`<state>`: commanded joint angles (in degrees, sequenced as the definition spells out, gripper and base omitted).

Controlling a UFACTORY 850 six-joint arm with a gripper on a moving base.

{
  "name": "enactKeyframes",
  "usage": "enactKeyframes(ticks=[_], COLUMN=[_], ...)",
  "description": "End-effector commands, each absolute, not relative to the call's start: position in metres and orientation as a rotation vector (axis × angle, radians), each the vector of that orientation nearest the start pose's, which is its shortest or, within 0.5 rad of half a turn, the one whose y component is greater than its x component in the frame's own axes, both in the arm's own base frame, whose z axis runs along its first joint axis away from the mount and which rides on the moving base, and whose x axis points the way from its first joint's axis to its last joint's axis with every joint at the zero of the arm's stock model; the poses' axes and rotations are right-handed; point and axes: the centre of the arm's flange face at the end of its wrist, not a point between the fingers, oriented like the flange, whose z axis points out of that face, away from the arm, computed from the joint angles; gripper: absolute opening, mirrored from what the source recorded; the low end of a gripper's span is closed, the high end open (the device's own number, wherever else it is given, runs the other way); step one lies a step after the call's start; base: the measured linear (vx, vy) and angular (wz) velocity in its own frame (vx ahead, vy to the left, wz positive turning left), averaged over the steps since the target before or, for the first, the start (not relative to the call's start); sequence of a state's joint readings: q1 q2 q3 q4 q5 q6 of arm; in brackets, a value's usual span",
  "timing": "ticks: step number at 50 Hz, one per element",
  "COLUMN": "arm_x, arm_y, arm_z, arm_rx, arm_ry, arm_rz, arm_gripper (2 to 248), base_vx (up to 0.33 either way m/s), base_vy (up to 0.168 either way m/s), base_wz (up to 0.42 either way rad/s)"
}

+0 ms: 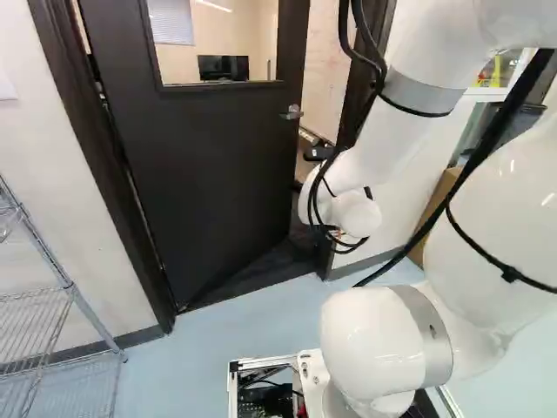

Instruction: Open the door and move inside

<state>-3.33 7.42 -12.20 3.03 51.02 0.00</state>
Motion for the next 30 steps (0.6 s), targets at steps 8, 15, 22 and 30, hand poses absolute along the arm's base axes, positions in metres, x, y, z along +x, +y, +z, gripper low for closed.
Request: enactKeyframes(ticks=[8, 15, 22, 30], arm_x=[0.318, 0.318, 0.318, 0.318], arm_y=[-0.0222, -0.0222, -0.0222, -0.0222], arm_z=[0.3699, 0.3699, 0.3699, 0.3699], arm_rx=[-2.599, -2.599, -2.599, -2.599], arm_ry=[0.157, 0.157, 0.157, 0.157], arm_rz=[-1.842, -1.842, -1.842, -1.842], arm_gripper=[247, 247, 247, 247], base_vx=[0.12, 0.133, 0.138, 0.138], base_vy=[0.107, 0.094, 0.088, 0.088], base_wz=[0.126, 0.008, -0.015, -0.016])
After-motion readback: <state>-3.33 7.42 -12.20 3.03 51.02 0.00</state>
